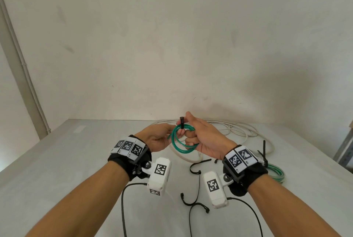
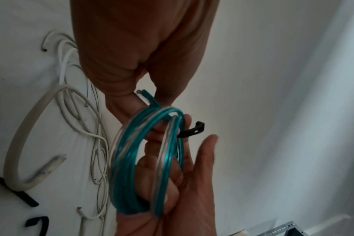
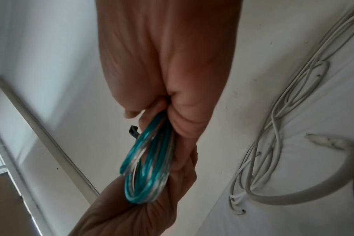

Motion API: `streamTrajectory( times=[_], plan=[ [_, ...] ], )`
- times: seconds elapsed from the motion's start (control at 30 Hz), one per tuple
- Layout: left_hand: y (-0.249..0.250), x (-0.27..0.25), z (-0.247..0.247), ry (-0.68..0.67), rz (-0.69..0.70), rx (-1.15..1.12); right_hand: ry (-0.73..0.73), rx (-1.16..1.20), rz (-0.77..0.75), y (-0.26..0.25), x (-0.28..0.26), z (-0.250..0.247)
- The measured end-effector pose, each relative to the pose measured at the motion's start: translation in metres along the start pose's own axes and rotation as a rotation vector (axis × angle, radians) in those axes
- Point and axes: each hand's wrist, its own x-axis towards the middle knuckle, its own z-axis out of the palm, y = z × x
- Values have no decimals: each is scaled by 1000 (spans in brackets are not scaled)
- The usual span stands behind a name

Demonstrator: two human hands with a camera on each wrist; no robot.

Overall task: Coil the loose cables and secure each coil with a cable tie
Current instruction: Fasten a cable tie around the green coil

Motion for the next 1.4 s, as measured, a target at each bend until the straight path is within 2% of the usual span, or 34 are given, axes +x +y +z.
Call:
streamTrajectory(
  times=[0.1, 0.17, 0.33, 0.4, 0.47, 0.67, 1.03, 1.2, 1.4],
  plan=[
    [-2, 0, 2, -2, 39, -3, -37, -34, -43, 0, 0, -2],
    [-4, -1, 2, -14, 121, 75, -50, -43, -67, 0, 1, -4],
    [4, -7, -2, 104, 475, 504, -48, -54, -87, 1, 1, -10],
    [7, -10, -2, 72, 635, 587, -42, -41, -100, 0, 1, -13],
    [5, -11, -2, 23, 721, 692, -38, -34, -117, -2, 2, -14],
    [6, -11, -8, -56, 740, 874, -37, -76, -134, -5, 1, -15],
    [5, -4, -15, -27, 812, 968, -39, -66, -138, -1, 0, -16],
    [7, -3, -16, -22, 921, 1166, -22, -88, -120, 2, 1, -19],
    [6, -2, -13, -31, 943, 1161, -26, -112, -99, 0, 0, -17]
  ],
)
